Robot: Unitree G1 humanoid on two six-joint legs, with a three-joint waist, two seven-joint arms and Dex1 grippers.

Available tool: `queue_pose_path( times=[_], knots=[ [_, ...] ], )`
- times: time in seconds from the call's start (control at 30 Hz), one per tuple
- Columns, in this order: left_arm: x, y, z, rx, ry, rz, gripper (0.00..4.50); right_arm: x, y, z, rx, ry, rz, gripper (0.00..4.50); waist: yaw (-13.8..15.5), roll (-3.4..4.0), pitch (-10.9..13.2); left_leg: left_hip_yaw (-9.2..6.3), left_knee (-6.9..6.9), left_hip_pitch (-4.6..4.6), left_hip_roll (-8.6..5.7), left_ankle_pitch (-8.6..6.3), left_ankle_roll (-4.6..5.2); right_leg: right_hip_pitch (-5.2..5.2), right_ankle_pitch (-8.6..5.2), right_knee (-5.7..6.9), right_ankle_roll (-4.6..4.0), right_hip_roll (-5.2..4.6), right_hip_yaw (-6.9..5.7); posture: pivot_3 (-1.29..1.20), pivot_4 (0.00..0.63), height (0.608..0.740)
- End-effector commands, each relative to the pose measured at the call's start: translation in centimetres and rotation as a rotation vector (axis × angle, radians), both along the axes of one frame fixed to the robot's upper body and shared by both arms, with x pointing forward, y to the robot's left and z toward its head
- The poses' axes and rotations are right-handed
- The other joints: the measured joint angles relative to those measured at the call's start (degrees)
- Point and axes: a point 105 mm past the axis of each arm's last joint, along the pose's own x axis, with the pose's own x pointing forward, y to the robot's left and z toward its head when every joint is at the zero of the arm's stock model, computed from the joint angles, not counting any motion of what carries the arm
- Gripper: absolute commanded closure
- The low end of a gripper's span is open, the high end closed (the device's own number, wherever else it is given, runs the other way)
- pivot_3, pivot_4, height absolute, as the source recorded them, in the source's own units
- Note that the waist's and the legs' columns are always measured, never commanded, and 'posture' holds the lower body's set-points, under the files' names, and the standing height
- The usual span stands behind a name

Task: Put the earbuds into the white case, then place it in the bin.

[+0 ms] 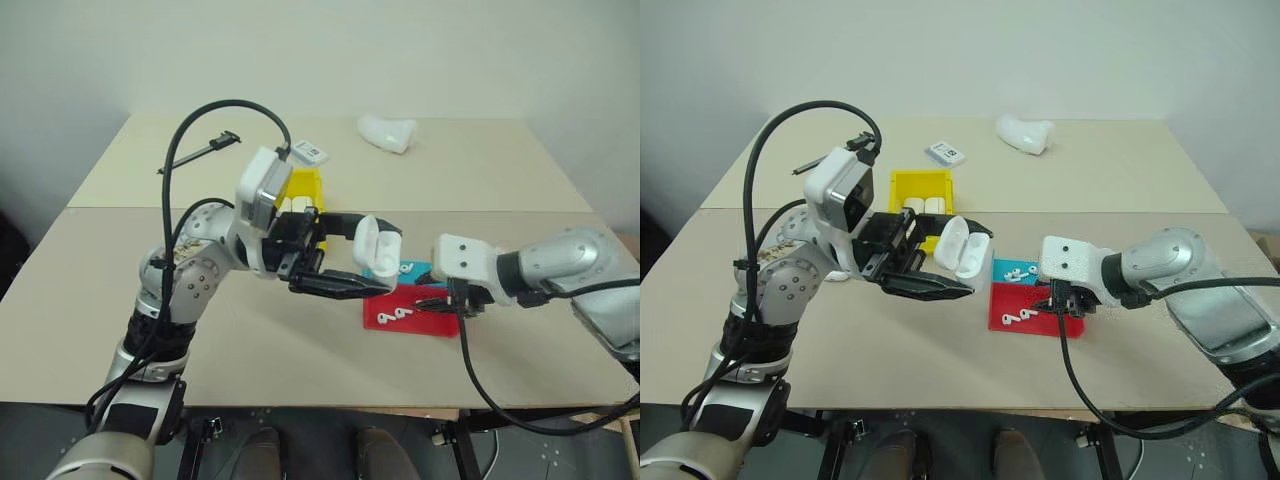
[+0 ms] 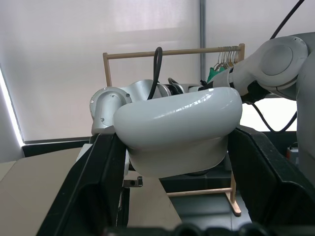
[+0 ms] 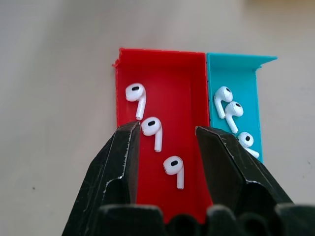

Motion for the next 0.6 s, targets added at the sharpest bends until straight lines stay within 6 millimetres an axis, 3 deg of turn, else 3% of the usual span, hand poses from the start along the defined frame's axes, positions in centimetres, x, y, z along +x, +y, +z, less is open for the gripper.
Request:
queue_pose_path(
  times=[0.03, 0.6],
  knots=[
    [-0.6, 0.2, 0.7, -0.022, -0.055, -0.008, 1.62, 0.4, 0.2, 0.2, -0.046, -0.031, 0.059, 2.28, 0.0, 0.0, 0.0, 0.01, 0.0, -0.01, 0.0, 0.0, 0.0, -0.02, 0.0, 0.0, 0.0, 0.0, 0.0, 0.0, 0.15, 0.74],
    [-0.6, 0.4, 0.7, -0.03, -0.047, 0.009, 1.62, 3.5, -1.1, -3.2, -0.229, -0.01, 0.115, 2.28, 0.03, 0.01, 0.0, 0.15, 0.01, 0.0, 0.0, 0.0, 0.0, 0.0, 0.0, 0.01, -0.01, 0.02, 0.0, 0.0, 0.15, 0.74]
  ],
)
